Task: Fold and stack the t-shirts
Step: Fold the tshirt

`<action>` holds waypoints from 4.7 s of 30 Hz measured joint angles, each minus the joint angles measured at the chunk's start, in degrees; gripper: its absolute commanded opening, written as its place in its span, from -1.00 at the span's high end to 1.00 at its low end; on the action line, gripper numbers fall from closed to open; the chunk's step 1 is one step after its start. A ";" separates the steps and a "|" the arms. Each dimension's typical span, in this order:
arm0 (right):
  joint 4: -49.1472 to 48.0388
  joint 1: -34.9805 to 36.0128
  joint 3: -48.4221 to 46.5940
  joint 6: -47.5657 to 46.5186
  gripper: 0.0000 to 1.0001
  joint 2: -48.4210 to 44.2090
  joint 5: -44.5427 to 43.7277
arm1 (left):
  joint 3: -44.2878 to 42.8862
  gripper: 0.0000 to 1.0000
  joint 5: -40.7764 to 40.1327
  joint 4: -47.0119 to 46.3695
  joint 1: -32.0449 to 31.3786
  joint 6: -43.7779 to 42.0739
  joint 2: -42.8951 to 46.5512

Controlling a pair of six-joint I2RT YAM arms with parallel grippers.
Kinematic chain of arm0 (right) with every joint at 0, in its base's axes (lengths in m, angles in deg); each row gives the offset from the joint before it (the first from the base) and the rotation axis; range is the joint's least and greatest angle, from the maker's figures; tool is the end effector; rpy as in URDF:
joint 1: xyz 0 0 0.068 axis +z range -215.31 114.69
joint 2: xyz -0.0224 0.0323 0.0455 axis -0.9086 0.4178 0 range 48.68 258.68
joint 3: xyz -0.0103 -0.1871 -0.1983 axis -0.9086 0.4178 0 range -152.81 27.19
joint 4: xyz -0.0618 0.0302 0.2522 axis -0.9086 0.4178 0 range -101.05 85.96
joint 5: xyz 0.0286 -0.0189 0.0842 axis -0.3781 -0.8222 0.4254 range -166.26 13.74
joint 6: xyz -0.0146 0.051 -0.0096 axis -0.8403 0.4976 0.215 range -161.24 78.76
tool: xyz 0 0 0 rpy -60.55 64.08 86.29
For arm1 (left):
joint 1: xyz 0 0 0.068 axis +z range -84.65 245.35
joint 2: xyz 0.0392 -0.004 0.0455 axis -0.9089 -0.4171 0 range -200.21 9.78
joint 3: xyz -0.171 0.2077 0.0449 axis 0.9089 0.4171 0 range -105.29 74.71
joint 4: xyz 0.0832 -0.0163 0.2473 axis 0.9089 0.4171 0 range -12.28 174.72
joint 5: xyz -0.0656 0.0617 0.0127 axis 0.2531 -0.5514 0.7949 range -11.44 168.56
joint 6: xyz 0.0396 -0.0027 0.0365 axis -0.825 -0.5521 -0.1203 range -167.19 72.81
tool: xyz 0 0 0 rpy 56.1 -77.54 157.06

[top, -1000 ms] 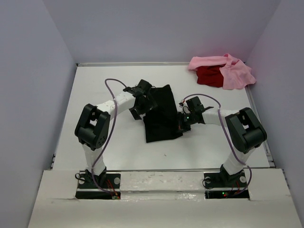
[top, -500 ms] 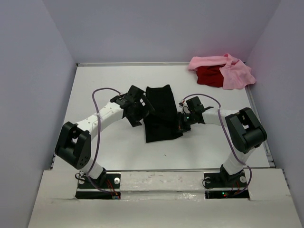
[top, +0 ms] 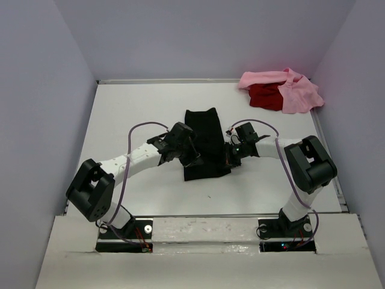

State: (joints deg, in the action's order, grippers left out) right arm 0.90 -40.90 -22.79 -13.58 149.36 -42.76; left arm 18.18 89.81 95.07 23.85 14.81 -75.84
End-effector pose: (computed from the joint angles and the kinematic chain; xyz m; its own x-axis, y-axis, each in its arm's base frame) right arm 0.2816 0.1493 0.1293 -0.9835 -0.0212 -0.1794 -0.1343 0.7501 0.6475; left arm 0.2338 -0.2159 0.2310 -0.9175 -0.3445 -0.1986 -0.1269 0.7270 -0.6748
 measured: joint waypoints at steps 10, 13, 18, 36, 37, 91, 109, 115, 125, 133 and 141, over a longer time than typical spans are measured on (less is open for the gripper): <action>0.00 0.00 0.00 -0.24 1.00 0.00 0.07 | 9.35 1.00 1.73 -15.54 -1.20 5.44 -0.24; 0.00 0.00 0.00 -0.26 1.00 0.00 0.09 | 9.27 1.00 0.09 -18.21 -2.16 5.79 -1.99; 0.00 0.00 0.00 -0.28 1.00 0.00 0.13 | 2.73 1.00 -4.92 -16.09 -4.74 4.37 -8.72; 0.00 0.00 0.00 -0.44 1.00 0.00 0.22 | -5.88 1.00 -13.77 -11.17 -7.04 -0.26 -19.56; 0.02 0.00 0.00 -0.44 1.00 0.00 0.22 | -6.16 1.00 -14.49 -10.71 -7.23 -0.33 -19.69; -0.55 0.00 2.60 -0.42 1.00 -1.25 2.16 | -36.44 1.00 -35.26 6.82 2.49 -17.51 -25.29; -0.50 0.00 2.56 -0.44 1.00 -1.22 2.34 | -9.01 1.00 -16.61 10.78 -1.03 -3.69 -7.45; -0.50 0.00 2.56 -0.44 1.00 -1.22 2.34 | -9.01 1.00 -18.14 8.24 -3.43 -3.37 -9.68; -0.48 0.00 2.56 -0.44 1.00 -1.22 2.34 | -13.84 1.00 -22.64 5.53 -5.01 -5.14 -21.20; -0.46 0.00 2.58 -0.44 1.00 -1.22 2.36 | -25.00 1.00 -28.65 5.51 -4.52 -9.31 -28.15; -0.50 0.00 2.95 -0.44 1.00 -1.46 2.51 | -30.99 1.00 -31.78 5.92 0.52 -13.40 -30.88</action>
State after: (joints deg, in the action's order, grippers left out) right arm 0.40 -40.90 -19.84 -14.01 147.90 -40.25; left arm -12.82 58.03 100.99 24.38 1.41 -106.72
